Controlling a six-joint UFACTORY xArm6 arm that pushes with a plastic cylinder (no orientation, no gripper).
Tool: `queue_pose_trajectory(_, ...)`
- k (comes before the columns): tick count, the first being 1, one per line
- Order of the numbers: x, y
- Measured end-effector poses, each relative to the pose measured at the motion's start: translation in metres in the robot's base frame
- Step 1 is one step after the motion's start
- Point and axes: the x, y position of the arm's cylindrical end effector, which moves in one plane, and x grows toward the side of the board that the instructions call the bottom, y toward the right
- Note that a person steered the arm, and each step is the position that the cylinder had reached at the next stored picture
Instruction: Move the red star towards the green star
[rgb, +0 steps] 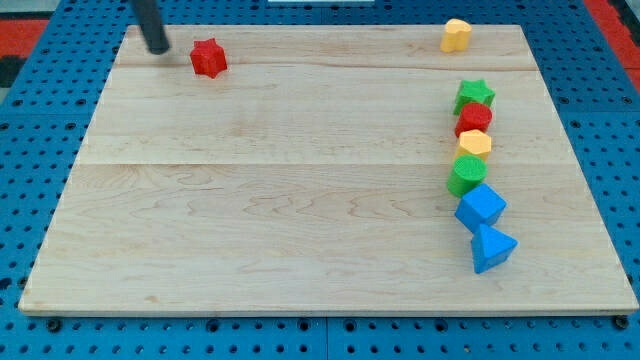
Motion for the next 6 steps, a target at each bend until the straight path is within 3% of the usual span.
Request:
queue_pose_trajectory(1, 0.012, 0.079)
queue_pose_trajectory(3, 0.039, 0.012)
queue_pose_trajectory(5, 0.039, 0.176)
queue_pose_trajectory(6, 0.053, 0.121)
